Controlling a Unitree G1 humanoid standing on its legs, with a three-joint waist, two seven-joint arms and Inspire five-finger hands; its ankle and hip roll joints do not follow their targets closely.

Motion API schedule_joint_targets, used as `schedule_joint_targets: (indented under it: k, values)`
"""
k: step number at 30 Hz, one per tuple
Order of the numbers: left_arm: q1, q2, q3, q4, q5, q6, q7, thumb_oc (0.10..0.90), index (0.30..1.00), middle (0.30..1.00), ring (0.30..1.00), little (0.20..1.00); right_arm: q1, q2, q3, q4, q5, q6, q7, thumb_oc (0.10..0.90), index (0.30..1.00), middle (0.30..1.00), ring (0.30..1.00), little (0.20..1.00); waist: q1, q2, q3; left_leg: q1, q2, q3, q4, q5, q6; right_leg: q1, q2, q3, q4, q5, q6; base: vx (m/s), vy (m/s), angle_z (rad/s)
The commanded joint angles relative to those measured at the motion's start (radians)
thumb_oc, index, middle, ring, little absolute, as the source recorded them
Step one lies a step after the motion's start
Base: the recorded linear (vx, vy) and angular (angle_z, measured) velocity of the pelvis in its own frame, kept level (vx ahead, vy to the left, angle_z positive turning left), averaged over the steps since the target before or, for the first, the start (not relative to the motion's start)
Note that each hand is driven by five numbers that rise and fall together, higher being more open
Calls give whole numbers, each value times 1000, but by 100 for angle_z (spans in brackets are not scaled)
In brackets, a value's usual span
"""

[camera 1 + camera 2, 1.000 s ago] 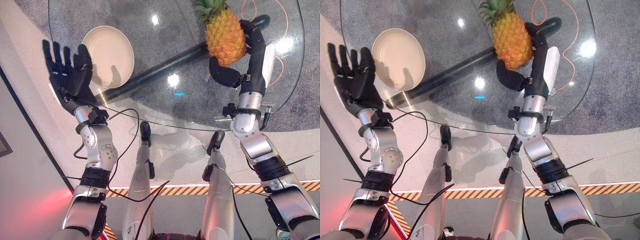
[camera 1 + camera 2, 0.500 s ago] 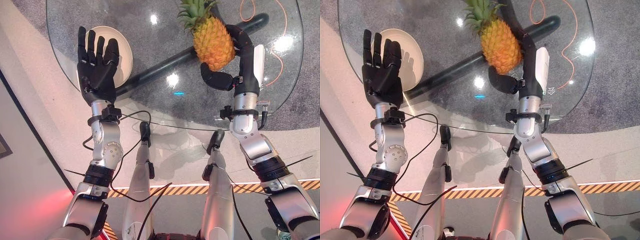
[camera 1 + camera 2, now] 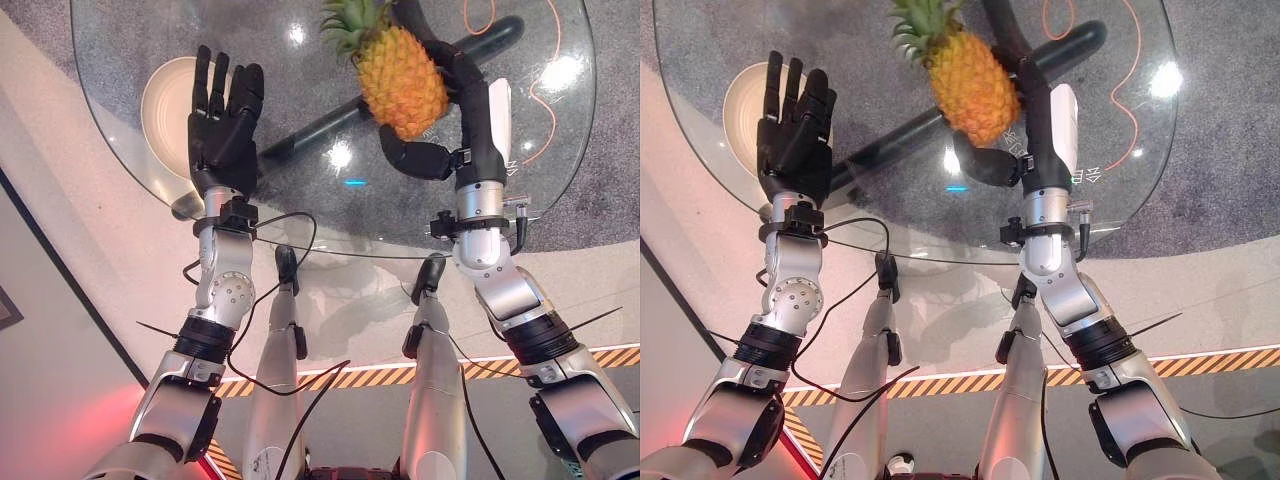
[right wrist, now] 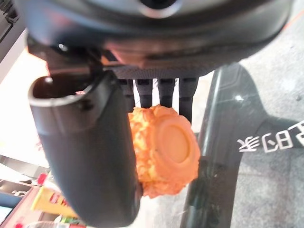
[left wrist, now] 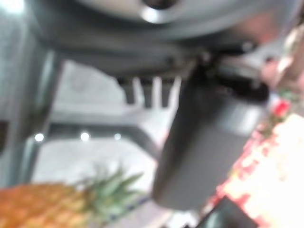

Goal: Pick up the fruit to the plate

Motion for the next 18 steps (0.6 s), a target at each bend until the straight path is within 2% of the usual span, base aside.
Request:
schedule_joint_targets:
  k: [1, 10, 18]
  values:
    - [-88, 0, 8, -126, -11, -17, -50, 800, 900, 900, 900, 900, -147, -40, -4, -192, -19, -119, 1, 100, 300, 300, 300, 200, -1, 15, -15, 30, -13, -15, 56, -60, 9, 7, -12, -34, 0, 42, 31, 0, 0, 0]
    - [-104, -16, -28, -135, -71, 28, -101, 800, 900, 900, 900, 900, -170, -29, 37, -211, -6, -96, 20, 100, 300, 300, 300, 200, -3, 14, -15, 30, -12, -10, 47, -53, 10, 9, -12, -35, -11, 49, 31, 0, 0, 0]
    - [-113, -20, -45, -142, -57, 51, -125, 800, 900, 900, 900, 900, -184, -23, 58, -217, 8, -87, 44, 100, 300, 300, 300, 200, -1, 14, -15, 31, -14, -10, 44, -51, 11, 13, -14, -37, -17, 52, 30, 0, 0, 0]
